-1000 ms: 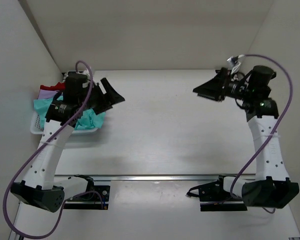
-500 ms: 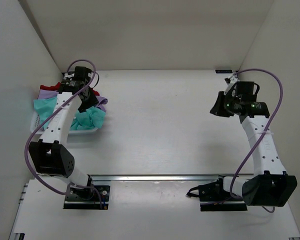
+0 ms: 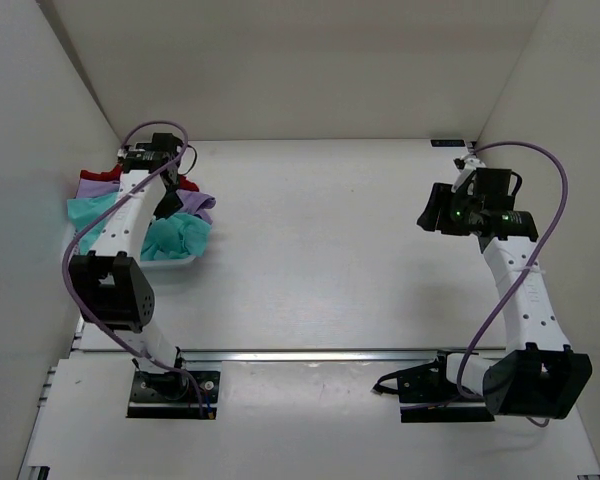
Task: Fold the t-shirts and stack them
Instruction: Grab crumpled tshirt from bin with the left arm, then move the tshirt to the center of the board, then flatten out the tshirt
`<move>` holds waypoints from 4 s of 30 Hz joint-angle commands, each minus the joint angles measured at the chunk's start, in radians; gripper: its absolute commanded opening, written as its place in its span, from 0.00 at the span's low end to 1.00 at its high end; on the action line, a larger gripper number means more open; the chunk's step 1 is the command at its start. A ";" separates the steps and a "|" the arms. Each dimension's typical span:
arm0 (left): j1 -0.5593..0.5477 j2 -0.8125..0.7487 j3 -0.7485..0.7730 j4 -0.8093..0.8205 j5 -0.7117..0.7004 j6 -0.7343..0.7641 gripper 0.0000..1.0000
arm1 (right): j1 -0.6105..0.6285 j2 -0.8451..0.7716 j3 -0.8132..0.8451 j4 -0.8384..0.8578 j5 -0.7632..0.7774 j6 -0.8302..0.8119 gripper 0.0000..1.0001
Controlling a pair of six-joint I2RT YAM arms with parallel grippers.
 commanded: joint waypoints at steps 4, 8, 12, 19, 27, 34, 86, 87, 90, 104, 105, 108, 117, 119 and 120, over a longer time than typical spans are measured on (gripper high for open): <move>0.023 0.081 -0.011 -0.010 -0.110 -0.042 0.64 | 0.009 0.017 0.029 0.046 -0.039 0.000 0.49; 0.021 0.139 -0.025 0.014 -0.110 -0.037 0.64 | -0.003 0.019 0.031 0.040 -0.042 0.005 0.49; 0.026 0.176 -0.053 0.053 -0.102 -0.020 0.65 | -0.002 0.019 0.025 0.030 -0.044 0.009 0.49; 0.017 0.176 0.007 0.074 -0.096 -0.003 0.00 | 0.009 0.017 0.038 0.030 -0.058 0.023 0.48; -0.072 -0.005 0.368 0.060 0.028 0.006 0.00 | 0.034 0.001 0.055 0.020 -0.076 0.051 0.46; -0.150 -0.103 0.503 0.495 0.761 0.061 0.00 | 0.060 -0.028 0.038 0.021 -0.062 0.057 0.41; -0.223 -0.042 0.248 0.979 1.398 -0.345 0.00 | 0.934 0.290 -0.064 1.029 0.431 -0.146 0.64; -0.220 -0.043 0.250 0.975 1.392 -0.339 0.00 | 0.931 0.312 -0.061 1.034 0.458 -0.152 0.65; -0.235 -0.049 0.266 0.958 1.367 -0.333 0.00 | 0.925 0.361 -0.005 1.057 0.502 -0.153 0.80; -0.051 -0.126 0.499 0.589 1.011 -0.220 0.00 | 0.922 0.082 0.165 0.594 0.533 -0.152 0.00; -0.054 -0.129 0.539 0.562 0.937 -0.221 0.00 | 0.935 0.058 0.201 0.511 0.509 -0.164 0.00; -0.055 -0.121 0.617 0.534 0.841 -0.212 0.00 | 0.934 0.004 0.311 0.313 0.368 -0.051 0.00; -0.157 -0.027 0.796 0.671 0.841 -0.163 0.00 | 0.838 -0.107 0.408 0.219 -0.083 0.123 0.00; -0.169 -0.026 0.785 0.731 0.889 -0.177 0.00 | 0.761 -0.116 0.445 0.210 -0.143 0.110 0.00; -0.175 -0.028 0.751 0.779 0.902 -0.186 0.00 | 0.689 -0.125 0.454 0.190 -0.192 0.116 0.00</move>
